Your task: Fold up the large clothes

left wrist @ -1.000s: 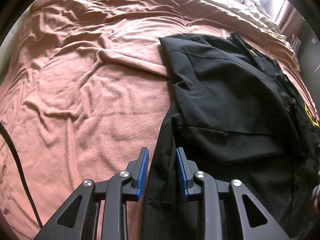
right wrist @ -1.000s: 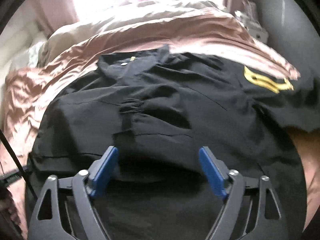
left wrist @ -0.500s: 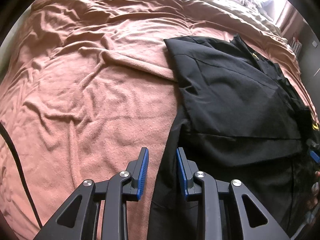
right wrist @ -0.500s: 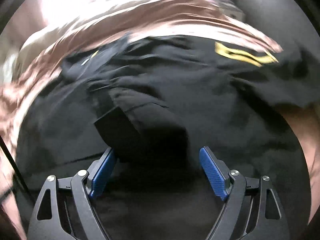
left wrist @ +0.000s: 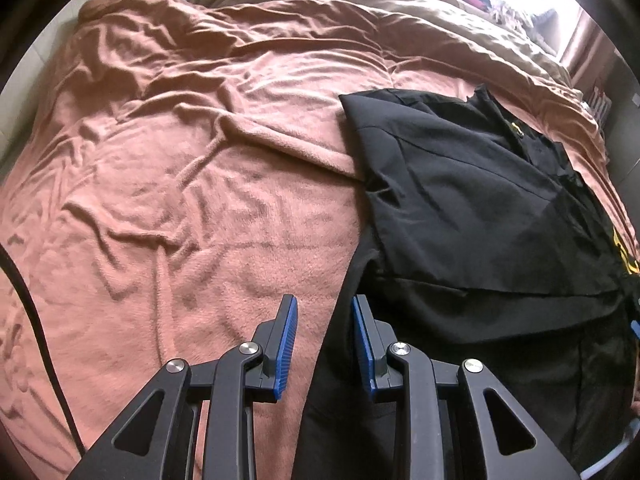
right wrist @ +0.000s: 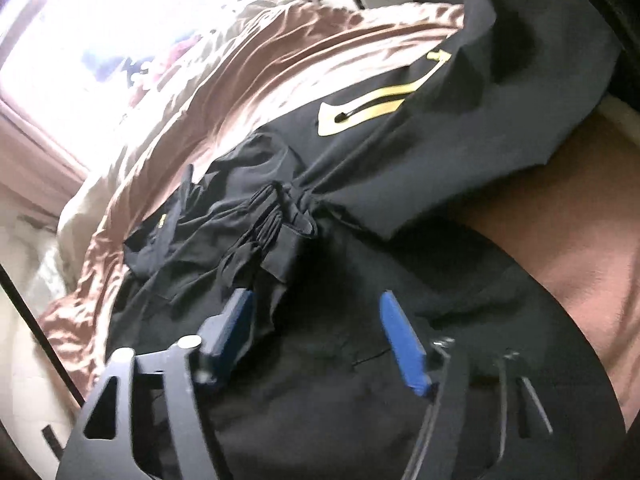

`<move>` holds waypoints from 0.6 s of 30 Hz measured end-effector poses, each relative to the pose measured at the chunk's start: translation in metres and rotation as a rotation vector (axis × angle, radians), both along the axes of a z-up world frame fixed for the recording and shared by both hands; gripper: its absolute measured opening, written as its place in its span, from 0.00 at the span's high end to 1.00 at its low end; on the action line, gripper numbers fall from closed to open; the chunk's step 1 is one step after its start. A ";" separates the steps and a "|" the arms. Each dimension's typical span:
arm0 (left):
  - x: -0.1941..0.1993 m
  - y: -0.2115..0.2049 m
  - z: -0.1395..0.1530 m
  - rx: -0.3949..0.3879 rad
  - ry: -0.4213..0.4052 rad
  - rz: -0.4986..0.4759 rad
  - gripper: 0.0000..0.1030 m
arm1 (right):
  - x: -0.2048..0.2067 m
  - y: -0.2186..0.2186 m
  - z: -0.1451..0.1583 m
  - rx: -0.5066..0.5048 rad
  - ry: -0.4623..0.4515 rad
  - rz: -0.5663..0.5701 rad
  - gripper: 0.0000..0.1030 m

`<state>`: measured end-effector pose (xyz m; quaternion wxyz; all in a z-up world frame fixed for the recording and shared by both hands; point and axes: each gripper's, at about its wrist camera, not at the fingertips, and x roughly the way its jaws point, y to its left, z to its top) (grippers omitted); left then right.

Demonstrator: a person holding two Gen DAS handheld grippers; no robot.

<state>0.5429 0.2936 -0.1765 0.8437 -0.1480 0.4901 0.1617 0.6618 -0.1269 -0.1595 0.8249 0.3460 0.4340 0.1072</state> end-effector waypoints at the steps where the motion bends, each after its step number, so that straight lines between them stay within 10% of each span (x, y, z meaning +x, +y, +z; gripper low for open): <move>1: 0.000 -0.001 0.001 0.002 0.000 0.000 0.71 | 0.004 -0.005 0.000 0.008 0.001 0.008 0.51; 18: -0.008 -0.070 0.034 0.016 -0.084 -0.073 0.71 | -0.017 -0.127 -0.026 0.094 0.006 -0.263 0.51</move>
